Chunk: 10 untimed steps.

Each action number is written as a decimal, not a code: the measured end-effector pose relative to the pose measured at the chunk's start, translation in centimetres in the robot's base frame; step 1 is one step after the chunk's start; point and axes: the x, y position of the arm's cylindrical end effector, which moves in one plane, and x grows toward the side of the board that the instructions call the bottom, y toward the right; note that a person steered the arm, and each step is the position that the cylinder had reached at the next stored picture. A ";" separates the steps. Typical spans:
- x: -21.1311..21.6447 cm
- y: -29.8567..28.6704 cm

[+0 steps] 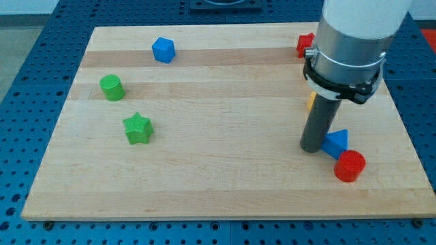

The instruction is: Move the green star bottom of the yellow hexagon

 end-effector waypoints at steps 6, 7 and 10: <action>-1.2 -42.8; -2.7 -42.3; -4.6 -31.2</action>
